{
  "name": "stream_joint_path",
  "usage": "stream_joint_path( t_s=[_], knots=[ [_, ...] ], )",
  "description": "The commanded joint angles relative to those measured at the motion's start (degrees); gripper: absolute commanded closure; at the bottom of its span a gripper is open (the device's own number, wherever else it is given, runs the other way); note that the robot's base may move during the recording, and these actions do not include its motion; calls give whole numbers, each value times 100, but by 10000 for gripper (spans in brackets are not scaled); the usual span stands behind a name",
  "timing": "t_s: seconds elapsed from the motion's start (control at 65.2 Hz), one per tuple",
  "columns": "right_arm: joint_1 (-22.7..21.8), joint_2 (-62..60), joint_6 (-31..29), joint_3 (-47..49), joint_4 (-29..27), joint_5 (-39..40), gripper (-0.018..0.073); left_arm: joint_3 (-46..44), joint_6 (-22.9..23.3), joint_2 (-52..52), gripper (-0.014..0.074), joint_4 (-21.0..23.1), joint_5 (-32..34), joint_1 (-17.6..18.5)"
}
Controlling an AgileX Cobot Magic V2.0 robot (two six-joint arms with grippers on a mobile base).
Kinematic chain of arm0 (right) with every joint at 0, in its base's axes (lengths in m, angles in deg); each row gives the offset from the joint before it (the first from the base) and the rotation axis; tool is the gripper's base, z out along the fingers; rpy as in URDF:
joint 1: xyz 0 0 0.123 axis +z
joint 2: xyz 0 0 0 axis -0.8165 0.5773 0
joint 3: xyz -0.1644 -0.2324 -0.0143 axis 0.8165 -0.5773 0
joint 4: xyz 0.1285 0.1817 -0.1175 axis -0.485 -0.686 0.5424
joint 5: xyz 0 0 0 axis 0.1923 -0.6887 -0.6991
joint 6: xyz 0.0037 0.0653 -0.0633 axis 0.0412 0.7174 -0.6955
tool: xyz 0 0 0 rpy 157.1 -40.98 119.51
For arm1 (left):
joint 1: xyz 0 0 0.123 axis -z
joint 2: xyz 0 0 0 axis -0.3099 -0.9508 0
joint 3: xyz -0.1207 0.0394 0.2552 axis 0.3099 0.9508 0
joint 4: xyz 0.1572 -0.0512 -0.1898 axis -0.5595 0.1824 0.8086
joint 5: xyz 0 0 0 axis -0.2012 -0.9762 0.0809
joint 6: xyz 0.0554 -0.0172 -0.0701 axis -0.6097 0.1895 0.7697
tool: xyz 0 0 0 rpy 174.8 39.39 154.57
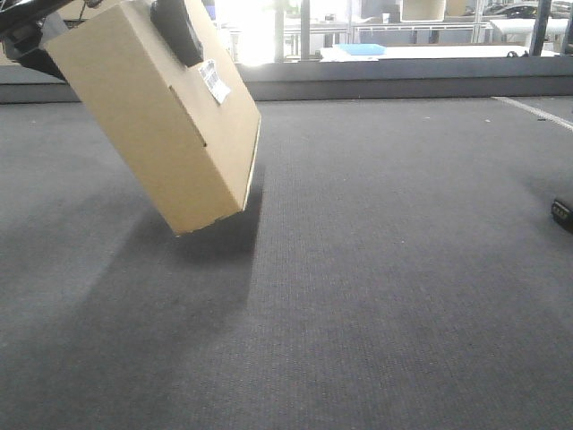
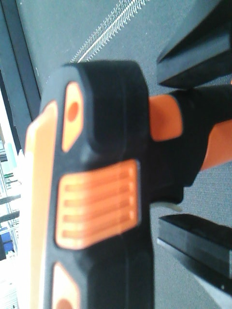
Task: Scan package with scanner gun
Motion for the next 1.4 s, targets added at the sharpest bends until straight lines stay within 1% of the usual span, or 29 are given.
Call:
stream_joint_path(
  t_s=[0.0, 0.292, 0.506, 0.614, 0.767, 0.859, 1.166, 1.197, 1.258, 1.32, 1.335, 1.381],
  knots=[
    [-21, 28, 5, 39, -56, 154, 123, -4, -2, 22, 707, 3, 142, 33],
    [-21, 38, 5, 43, -117, 154, 123, -4, -13, 22, 707, 3, 142, 33],
    [-32, 42, 5, 96, -294, 123, 123, -4, -13, 22, 707, 3, 142, 33],
    [-32, 93, 5, 210, -294, 123, 123, -4, -13, 22, 707, 3, 142, 33],
    [-32, 104, 5, 435, -294, -149, 123, -4, -48, 22, 707, 3, 142, 33],
    [-32, 104, 5, 442, -294, -79, 123, -4, -116, 22, 707, 3, 142, 33],
    [-32, 104, 5, 442, -294, -177, 127, -4, -127, 22, 707, 3, 142, 33],
    [-32, 104, 5, 442, -294, -190, 139, -4, -127, 22, 707, 3, 142, 33],
    [-32, 104, 5, 442, -294, -215, 195, -4, -127, 22, 707, 3, 142, 33],
    [-32, 104, 5, 442, -294, -215, 302, -4, -127, 22, 707, 3, 142, 33],
    [-32, 104, 5, 442, -294, -215, 316, -4, -127, 22, 707, 3, 142, 33],
    [-32, 104, -10, 442, -294, -215, 410, -4, -127, 22, 707, 3, 142, 33]
  ],
)
